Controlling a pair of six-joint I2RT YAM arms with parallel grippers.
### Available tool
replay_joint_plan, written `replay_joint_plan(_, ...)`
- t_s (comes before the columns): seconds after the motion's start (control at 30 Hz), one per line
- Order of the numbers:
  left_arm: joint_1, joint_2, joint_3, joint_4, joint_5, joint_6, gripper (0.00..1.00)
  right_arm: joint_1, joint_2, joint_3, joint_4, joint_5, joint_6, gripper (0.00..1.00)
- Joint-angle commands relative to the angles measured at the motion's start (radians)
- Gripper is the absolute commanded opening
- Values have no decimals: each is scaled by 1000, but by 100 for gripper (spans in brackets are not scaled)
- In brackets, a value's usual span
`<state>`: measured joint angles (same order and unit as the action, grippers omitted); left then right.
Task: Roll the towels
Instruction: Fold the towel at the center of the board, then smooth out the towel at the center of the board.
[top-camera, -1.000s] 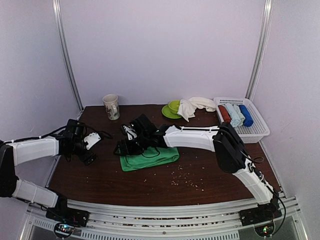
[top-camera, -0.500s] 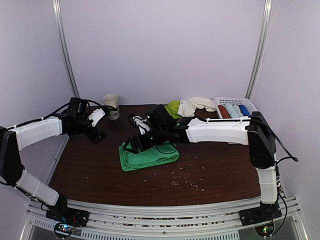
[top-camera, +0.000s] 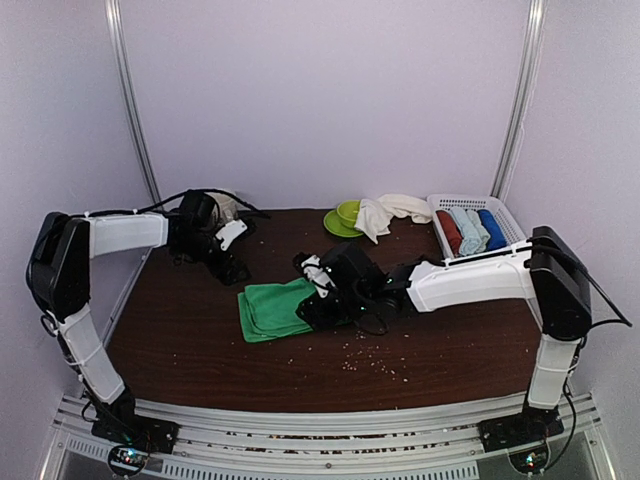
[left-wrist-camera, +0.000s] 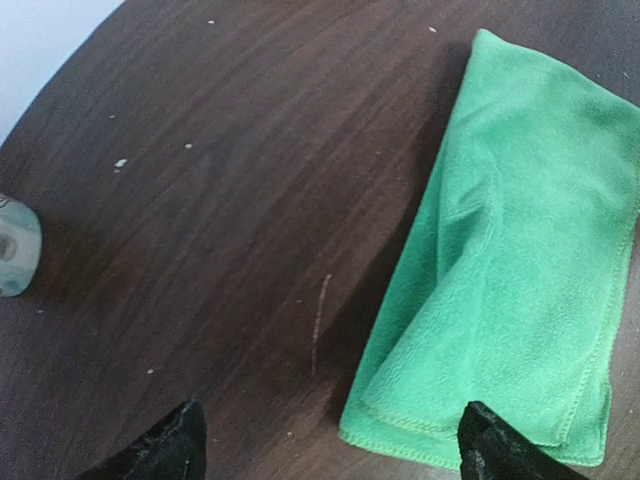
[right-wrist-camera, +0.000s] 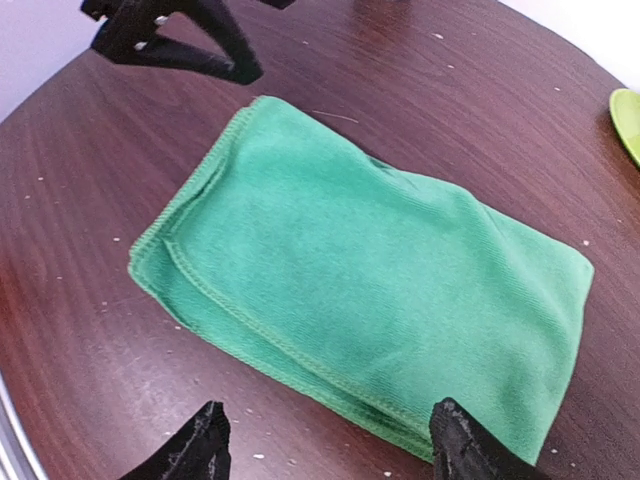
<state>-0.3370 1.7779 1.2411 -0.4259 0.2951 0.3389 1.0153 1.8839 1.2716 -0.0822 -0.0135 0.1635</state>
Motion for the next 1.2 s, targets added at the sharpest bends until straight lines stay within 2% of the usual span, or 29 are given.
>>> replay_joint_plan(0.0,-25,40,53,-28,57,-12,87,-4,-77,-32,-15,196,32,69)
replay_joint_plan(0.13,-25,70,52,-28,48,-8,82,-47,-117,-74,-26,218,86,68)
replay_joint_plan(0.37,-24,102,50,-42,69,-3,70,-163,-94,-55,-74,213,143,58)
replay_joint_plan(0.47,-24,107,45,-52,83,5,61,-188,-45,-13,-100,210,141,54)
replay_joint_plan(0.63,-25,112,39,-72,104,19,43,-197,43,60,-132,204,137,50)
replay_joint_plan(0.7,-25,111,33,-79,119,26,39,-197,71,80,-145,200,138,49)
replay_joint_plan(0.8,-25,117,31,-91,145,32,39,-197,98,88,-158,183,145,48)
replay_joint_plan(0.97,-25,131,35,-107,165,39,48,-197,95,59,-167,146,153,49)
replay_joint_plan(1.17,-25,149,41,-119,164,40,43,-196,88,33,-183,126,146,49)
